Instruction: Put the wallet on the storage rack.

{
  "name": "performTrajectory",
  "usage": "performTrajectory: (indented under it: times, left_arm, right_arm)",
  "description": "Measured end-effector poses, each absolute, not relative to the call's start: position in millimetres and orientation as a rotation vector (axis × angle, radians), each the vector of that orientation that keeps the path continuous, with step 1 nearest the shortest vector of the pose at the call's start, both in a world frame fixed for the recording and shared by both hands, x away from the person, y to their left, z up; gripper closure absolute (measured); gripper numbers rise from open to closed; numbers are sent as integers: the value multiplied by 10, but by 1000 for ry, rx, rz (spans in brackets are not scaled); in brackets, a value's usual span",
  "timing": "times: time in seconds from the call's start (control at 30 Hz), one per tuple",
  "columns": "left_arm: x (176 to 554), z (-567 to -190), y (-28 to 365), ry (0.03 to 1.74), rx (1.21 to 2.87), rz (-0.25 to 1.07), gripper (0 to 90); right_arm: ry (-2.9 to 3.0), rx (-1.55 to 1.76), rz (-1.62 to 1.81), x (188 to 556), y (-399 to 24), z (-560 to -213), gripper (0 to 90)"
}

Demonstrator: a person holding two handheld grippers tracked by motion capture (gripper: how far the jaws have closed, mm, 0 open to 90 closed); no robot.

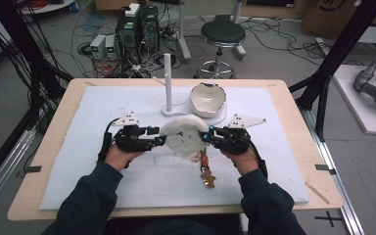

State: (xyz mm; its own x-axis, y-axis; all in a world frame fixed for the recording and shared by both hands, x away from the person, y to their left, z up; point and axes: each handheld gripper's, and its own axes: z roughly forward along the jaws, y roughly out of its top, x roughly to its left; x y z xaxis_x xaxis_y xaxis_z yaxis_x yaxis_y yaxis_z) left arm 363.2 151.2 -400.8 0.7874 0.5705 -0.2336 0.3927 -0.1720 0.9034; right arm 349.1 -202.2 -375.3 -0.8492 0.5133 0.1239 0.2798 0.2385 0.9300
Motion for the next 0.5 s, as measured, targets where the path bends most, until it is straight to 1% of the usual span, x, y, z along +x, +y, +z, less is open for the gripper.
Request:
performTrajectory:
  times: [0.03,0.07,0.1,0.13,0.17,0.2,0.3,0.33,0.4,0.43,0.47,0.5]
  left_arm:
    - [3636,-4002,1549,769,1785,217,406]
    - [3645,-4000,1590,792,1781,258,374]
    - [3657,-4003,1630,819,1775,290,257]
    - [3674,-4007,1680,841,1771,313,257]
    - [3705,-4014,1780,868,1746,337,230]
    - [3705,-4014,1780,868,1746,337,216]
    - [3723,-4009,1911,891,1717,390,206]
    - [3729,-4011,1962,893,1709,398,206]
    - [3734,-4012,2029,895,1707,416,205]
    - [3736,-4012,2064,898,1707,434,206]
    - [3736,-4011,2097,905,1708,447,206]
    - [3738,-4010,2153,923,1701,455,206]
  right_arm:
    - [2288,741,1650,3507,-2024,-3713,778]
    - [2275,735,1642,3527,-2028,-3674,778]
    - [2261,729,1625,3587,-2035,-3596,778]
    - [2261,729,1625,3587,-2035,-3596,778]
    - [2248,726,1596,3657,-2041,-3513,777]
    - [2244,719,1579,3693,-2044,-3467,777]
    - [2238,707,1545,3766,-2053,-3370,777]
    - [2222,700,1518,3843,-2061,-3260,777]
    - [2219,701,1514,3871,-2064,-3224,777]
    - [2206,697,1494,3950,-2075,-3139,777]
    - [2206,697,1494,3950,-2075,-3139,777]
    - [2202,695,1468,4037,-2089,-3073,777]
